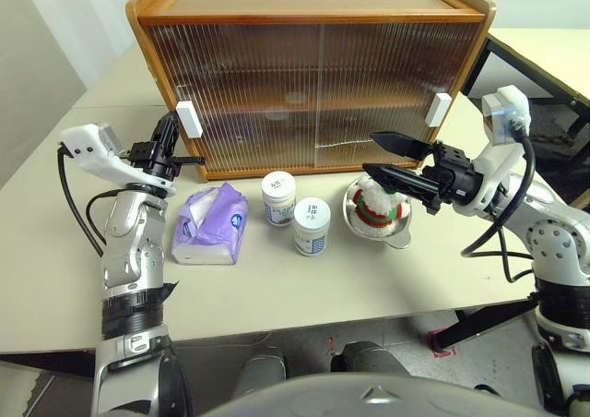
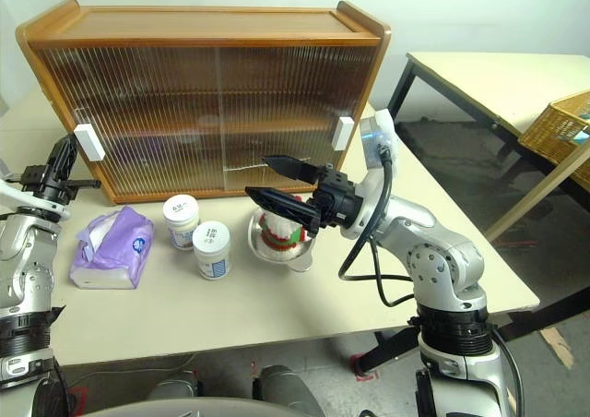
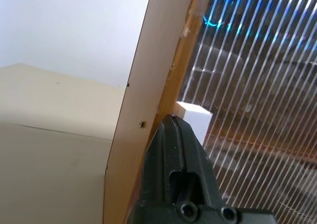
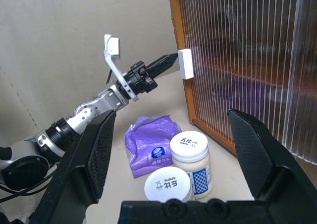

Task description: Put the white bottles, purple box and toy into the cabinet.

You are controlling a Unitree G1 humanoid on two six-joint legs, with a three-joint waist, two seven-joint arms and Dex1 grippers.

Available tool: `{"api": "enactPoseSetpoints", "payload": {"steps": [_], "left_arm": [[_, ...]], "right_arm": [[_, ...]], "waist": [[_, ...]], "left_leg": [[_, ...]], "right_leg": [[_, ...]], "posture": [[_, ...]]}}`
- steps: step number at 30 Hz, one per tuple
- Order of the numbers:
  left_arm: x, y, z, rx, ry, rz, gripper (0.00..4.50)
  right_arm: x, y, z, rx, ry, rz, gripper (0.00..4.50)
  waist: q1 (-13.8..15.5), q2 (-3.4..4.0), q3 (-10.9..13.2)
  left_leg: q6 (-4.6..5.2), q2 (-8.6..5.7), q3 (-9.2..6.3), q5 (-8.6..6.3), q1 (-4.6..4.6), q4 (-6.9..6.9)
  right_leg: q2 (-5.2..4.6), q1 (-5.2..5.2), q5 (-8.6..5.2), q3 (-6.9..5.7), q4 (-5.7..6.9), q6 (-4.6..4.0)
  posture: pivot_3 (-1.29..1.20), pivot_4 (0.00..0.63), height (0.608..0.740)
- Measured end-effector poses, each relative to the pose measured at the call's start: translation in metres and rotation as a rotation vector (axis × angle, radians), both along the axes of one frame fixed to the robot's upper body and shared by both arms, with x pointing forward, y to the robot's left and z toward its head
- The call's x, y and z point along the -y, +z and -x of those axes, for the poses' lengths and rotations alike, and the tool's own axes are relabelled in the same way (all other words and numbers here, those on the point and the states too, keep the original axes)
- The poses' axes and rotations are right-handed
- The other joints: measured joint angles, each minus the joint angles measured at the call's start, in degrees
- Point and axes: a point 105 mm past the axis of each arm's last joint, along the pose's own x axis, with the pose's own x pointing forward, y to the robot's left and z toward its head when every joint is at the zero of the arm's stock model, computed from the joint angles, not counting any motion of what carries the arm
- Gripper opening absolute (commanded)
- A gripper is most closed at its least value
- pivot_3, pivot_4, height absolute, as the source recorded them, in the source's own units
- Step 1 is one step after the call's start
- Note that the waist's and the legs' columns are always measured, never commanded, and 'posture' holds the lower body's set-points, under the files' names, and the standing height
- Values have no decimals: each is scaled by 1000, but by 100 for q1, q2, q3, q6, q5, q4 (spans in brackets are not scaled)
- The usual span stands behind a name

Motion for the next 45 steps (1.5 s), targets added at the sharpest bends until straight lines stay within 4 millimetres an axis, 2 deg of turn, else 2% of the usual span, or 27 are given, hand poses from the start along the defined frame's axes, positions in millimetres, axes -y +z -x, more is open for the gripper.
{"api": "enactPoseSetpoints", "payload": {"steps": [12, 19, 27, 30, 38, 45], "left_arm": [[1, -2, -4, -11, -2, -6, 9], [10, -3, -7, -21, -51, -11, 9], [34, -5, -13, -37, -154, -20, 9], [44, -5, -15, -35, -193, -18, 9], [83, -12, -18, -75, -363, -15, 9], [107, -16, -18, -97, -467, -2, 9]], "right_arm": [[0, 0, -1, 0, -8, 0, 4500], [0, 0, -1, 2, -8, -1, 4500], [0, 1, -1, 2, -9, -2, 4500], [0, 1, -1, 3, -9, -2, 4500], [0, 1, -1, 5, -13, -3, 4500], [0, 1, 0, 9, -16, -1, 4500]], "waist": [[14, 0, 7], [37, 0, 9], [35, 2, 10], [38, 2, 10], [38, 2, 11], [20, 3, 11]], "left_leg": [[0, 0, -6, 0, -2, 0], [0, -2, -22, 0, -6, 1], [8, 3, -37, -10, -46, 1], [16, 3, -32, -15, -60, 5], [21, 3, -33, -17, -70, 19], [24, 4, -38, -13, -69, 24]], "right_leg": [[-1, 2, 0, -1, -5, 0], [-5, 1, 0, -1, -6, 0], [-6, -19, 13, -1, -51, 18], [-5, -26, 37, -1, -61, 63], [-7, -26, 47, -1, -69, 79], [-8, -24, 51, 1, -69, 78]], "posture": [[-123, 25, 740], [-132, 25, 740], [-133, 23, 740], [-137, 22, 740], [-145, 23, 740], [-153, 23, 740]]}}
